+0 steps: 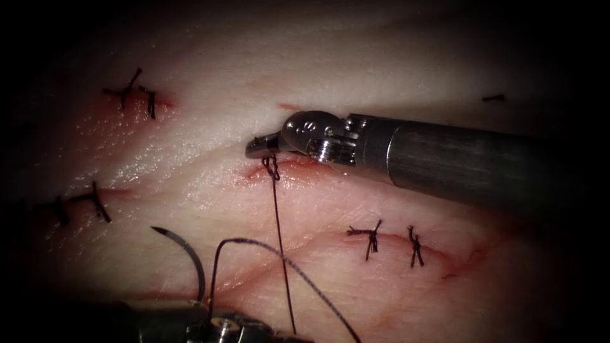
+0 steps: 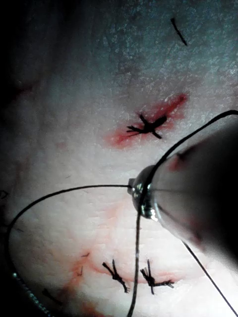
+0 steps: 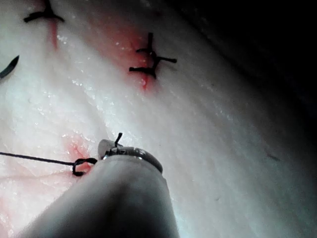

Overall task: Wound Closure
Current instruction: Pull the left tool down and the right tool up to tie the knot.

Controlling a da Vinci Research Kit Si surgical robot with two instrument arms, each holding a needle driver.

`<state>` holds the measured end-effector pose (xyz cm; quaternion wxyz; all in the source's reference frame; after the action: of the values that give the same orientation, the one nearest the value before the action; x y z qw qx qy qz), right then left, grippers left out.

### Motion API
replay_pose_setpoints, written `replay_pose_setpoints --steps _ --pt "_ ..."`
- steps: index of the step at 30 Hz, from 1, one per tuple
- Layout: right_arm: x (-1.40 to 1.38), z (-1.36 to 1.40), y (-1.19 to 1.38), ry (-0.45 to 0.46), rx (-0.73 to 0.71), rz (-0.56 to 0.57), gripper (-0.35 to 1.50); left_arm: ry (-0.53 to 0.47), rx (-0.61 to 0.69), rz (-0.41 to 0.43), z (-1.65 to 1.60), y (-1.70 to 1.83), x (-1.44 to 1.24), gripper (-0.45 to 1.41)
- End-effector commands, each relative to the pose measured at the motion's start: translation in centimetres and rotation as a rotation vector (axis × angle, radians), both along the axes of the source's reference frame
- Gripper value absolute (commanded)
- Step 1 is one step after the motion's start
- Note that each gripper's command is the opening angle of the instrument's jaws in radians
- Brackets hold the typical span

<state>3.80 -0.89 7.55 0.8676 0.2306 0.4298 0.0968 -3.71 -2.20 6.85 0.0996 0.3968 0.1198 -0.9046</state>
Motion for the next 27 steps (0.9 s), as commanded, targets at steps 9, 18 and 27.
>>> replay_pose_setpoints --steps 9,18,27 --pt "0.09 -0.07 0.26 -0.020 -0.005 0.070 -0.35 -0.047 0.054 0.001 -0.22 -0.25 -0.31 -0.45" --pt "0.12 -0.02 0.40 -0.050 -0.076 0.148 -0.35 -0.056 0.074 0.000 -0.21 -0.36 -0.48 -0.45" --pt "0.11 0.00 0.56 -0.083 -0.120 0.218 -0.35 -0.053 0.095 0.004 -0.09 -0.47 -0.47 -0.45"
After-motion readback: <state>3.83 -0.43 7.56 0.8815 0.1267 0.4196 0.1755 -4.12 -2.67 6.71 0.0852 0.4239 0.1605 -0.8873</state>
